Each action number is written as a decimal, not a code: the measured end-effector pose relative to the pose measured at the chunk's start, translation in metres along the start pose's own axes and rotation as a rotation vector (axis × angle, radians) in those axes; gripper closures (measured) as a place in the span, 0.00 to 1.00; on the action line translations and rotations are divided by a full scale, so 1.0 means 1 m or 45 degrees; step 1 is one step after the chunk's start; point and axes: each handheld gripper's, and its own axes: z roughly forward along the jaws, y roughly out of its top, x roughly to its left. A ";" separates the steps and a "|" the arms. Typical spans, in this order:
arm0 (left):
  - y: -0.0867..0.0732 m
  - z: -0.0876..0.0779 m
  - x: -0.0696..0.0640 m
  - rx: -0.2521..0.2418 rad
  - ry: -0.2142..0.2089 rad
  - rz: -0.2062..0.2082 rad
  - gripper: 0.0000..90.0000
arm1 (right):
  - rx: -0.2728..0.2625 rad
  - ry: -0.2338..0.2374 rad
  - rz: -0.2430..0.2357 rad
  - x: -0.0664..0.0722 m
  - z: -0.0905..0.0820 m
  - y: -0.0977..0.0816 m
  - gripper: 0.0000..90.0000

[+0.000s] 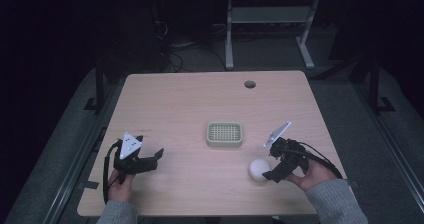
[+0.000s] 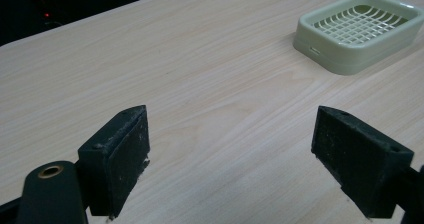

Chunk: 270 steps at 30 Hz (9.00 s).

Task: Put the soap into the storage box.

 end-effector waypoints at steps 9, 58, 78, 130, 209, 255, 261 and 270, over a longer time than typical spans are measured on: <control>0.000 0.000 0.001 -0.002 0.004 -0.008 0.17 | 0.038 0.016 -0.004 0.001 0.012 0.009 0.16; 0.000 -0.001 0.002 -0.007 0.008 -0.017 0.17 | 0.254 0.015 -0.045 0.001 0.058 0.029 0.16; 0.000 -0.001 0.003 -0.013 0.006 -0.028 0.17 | 0.330 -0.006 -0.055 0.002 0.068 0.030 0.20; 0.001 -0.001 0.003 -0.018 0.011 -0.031 0.17 | 0.212 0.055 -0.078 -0.015 0.033 0.054 0.24; 0.000 -0.002 0.006 -0.029 0.019 -0.048 0.17 | 0.198 0.063 -0.131 -0.050 0.022 0.135 0.24; 0.001 -0.002 0.005 -0.033 0.018 -0.045 0.17 | 0.227 0.070 -0.157 -0.057 0.057 0.177 0.24; 0.001 -0.002 0.005 -0.029 0.017 -0.042 0.17 | 0.219 0.074 -0.148 -0.058 0.061 0.181 0.24; 0.001 -0.003 0.005 -0.033 0.017 -0.041 0.17 | 0.261 0.069 -0.142 -0.060 0.077 0.185 0.24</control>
